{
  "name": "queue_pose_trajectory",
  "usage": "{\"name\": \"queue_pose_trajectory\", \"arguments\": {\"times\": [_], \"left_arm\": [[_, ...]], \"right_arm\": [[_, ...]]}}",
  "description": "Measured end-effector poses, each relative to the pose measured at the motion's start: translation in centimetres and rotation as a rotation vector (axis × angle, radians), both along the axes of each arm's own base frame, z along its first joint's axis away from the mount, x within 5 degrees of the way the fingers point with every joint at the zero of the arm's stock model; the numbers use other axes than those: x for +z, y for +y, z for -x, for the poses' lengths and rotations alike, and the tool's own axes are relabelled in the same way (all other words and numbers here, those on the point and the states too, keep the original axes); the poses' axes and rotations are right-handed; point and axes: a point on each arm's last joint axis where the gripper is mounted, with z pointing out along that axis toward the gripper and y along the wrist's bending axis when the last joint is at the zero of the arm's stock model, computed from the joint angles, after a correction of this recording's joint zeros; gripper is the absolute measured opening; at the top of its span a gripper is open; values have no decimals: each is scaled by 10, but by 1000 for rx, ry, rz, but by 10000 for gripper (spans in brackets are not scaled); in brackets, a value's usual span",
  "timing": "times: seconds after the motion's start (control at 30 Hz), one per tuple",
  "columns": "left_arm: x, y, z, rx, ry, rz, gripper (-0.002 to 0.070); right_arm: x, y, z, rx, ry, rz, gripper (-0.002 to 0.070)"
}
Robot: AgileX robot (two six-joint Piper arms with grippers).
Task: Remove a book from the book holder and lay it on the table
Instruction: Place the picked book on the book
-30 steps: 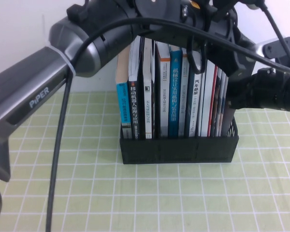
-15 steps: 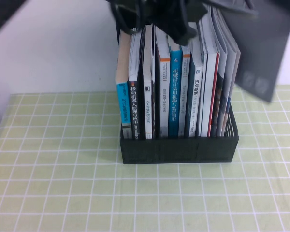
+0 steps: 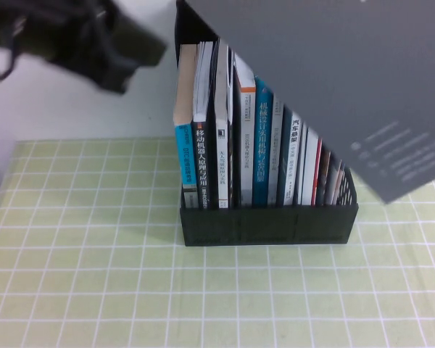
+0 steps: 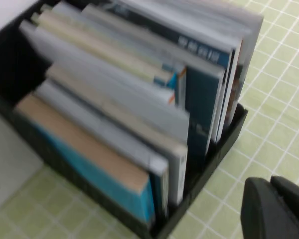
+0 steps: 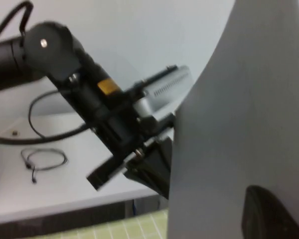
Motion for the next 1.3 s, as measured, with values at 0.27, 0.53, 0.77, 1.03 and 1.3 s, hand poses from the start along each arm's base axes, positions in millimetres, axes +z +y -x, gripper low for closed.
{"name": "queue_pose_trajectory", "arguments": {"times": [0.27, 0.53, 0.77, 1.03, 1.3], "left_arm": [[-48, 45, 68, 274, 88, 124, -3], [-89, 56, 116, 359, 105, 190, -3], [-88, 58, 132, 369, 80, 222, -3], [-91, 60, 134, 371, 88, 190, -3], [-93, 60, 135, 378, 97, 168, -3]], "right_arm": [[-9, 25, 13, -1, 26, 211, 5], [-89, 82, 28, 154, 71, 664, 5], [-158, 122, 21, 94, -18, 912, 5], [-230, 173, 3, -11, -357, 1082, 5], [-321, 194, 10, 125, -342, 1158, 5]]}}
